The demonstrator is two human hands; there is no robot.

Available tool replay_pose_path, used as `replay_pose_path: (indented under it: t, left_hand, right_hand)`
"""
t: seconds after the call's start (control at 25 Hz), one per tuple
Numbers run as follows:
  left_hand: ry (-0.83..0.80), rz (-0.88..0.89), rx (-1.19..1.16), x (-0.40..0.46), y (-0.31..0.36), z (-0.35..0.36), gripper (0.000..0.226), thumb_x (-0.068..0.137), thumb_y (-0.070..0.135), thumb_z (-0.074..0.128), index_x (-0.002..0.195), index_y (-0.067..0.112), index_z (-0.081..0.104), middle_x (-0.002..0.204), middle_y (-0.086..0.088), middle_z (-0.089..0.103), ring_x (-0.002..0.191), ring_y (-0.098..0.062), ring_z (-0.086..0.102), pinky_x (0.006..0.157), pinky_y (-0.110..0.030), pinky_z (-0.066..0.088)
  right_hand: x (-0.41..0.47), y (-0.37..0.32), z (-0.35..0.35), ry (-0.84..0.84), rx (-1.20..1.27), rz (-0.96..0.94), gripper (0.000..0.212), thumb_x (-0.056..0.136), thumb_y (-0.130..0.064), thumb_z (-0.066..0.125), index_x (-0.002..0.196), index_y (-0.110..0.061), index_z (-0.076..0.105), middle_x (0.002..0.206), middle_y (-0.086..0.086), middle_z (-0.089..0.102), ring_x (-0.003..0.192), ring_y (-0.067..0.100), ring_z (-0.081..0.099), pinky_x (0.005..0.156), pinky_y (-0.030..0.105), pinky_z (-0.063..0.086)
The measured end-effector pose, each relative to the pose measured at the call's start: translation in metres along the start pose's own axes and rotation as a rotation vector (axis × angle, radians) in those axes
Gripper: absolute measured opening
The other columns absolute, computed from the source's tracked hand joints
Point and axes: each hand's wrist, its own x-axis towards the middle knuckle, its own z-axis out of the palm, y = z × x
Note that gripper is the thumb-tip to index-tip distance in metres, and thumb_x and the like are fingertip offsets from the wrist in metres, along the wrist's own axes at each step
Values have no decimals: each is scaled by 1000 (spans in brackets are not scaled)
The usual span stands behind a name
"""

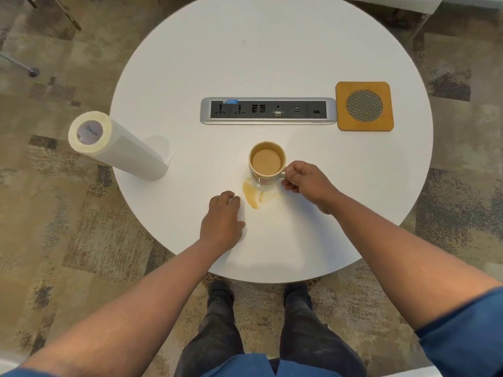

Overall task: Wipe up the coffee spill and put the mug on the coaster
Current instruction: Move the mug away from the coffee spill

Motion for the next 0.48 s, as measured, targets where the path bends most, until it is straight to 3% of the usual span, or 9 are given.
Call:
replay_pose_path:
  t: [0.16, 0.32, 0.48]
  left_hand:
    - [16, -2, -4, 2, 1, -1, 62, 89, 26, 70, 144, 11, 44, 152, -1, 36, 139, -26, 32, 89, -43, 51]
    - [64, -29, -94, 2, 3, -4, 63, 88, 26, 72, 143, 11, 44, 147, -2, 40, 134, -27, 37, 89, -41, 49]
    - [208, -21, -530, 6, 19, -13, 54, 89, 26, 75, 138, 16, 55, 134, 1, 54, 113, -21, 58, 92, -27, 47]
  right_hand:
    - [-2, 9, 2, -11, -29, -23, 23, 105, -24, 49, 88, -15, 62, 92, 10, 69, 78, 15, 61, 78, 28, 50]
    - [-7, 14, 4, 15, 13, -30, 23, 104, -26, 51, 86, -17, 63, 90, 8, 70, 78, 16, 62, 81, 32, 51]
    - [-16, 14, 3, 47, 68, -29, 23, 104, -26, 50, 87, -18, 63, 93, 9, 70, 80, 15, 63, 78, 26, 51]
